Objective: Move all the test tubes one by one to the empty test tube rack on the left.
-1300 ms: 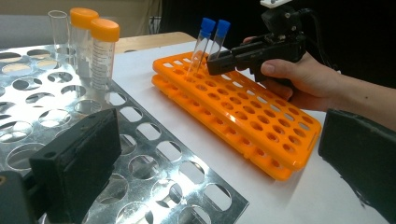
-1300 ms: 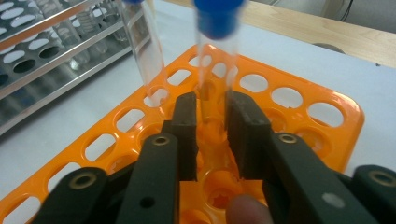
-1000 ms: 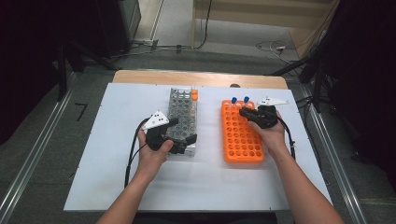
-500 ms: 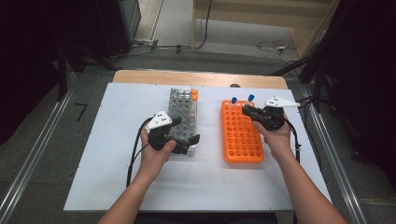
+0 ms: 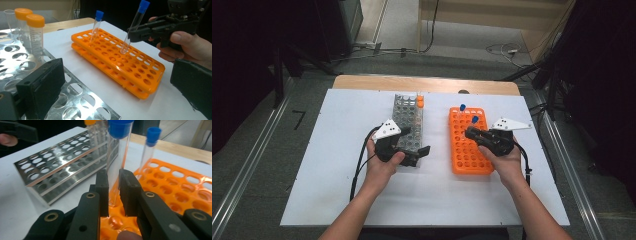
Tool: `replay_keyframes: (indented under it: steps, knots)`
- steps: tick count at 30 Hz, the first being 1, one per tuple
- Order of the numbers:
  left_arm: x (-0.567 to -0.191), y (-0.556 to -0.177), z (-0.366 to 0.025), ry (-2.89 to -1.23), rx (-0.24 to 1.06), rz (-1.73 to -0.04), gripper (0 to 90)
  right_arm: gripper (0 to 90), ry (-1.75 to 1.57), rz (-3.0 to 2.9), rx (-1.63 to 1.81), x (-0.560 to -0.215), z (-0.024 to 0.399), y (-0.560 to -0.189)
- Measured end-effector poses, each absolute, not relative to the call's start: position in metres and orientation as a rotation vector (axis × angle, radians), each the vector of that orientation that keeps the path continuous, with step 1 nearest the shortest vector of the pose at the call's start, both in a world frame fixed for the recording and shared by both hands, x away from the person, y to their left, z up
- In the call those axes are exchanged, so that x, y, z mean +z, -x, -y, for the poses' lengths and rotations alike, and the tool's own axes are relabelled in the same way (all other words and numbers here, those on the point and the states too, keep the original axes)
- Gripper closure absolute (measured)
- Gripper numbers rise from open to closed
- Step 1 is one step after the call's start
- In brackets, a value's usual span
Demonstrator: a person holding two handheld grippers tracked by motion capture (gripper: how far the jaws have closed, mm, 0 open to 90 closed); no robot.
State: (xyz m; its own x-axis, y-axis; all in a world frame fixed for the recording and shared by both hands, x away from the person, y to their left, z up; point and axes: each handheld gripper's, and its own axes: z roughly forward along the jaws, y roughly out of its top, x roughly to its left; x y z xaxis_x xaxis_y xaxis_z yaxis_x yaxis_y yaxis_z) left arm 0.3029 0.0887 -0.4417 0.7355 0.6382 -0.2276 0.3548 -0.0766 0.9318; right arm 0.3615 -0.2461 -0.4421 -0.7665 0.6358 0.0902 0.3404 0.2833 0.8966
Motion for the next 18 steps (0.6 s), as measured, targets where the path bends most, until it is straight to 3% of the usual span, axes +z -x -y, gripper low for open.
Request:
replay_keyframes:
  steps: [10, 15, 17, 18]
  knots:
    - [-0.438, -0.299, -0.072, -1.712, 0.291, -0.774, 8.5, 75.3, -0.808, -2.362, 1.499, -0.444, 0.227, -0.336]
    - [-0.436, -0.296, -0.063, -1.711, 0.250, -0.717, 26.4, 75.2, -0.749, -2.414, 1.495, -0.445, 0.212, -0.324]
    - [-0.435, -0.296, -0.060, -1.708, 0.235, -0.695, 28.6, 75.3, -0.741, -2.421, 1.493, -0.446, 0.209, -0.322]
    - [-0.434, -0.296, -0.057, -1.703, 0.220, -0.674, 35.3, 75.3, -0.719, -2.436, 1.495, -0.445, 0.204, -0.319]
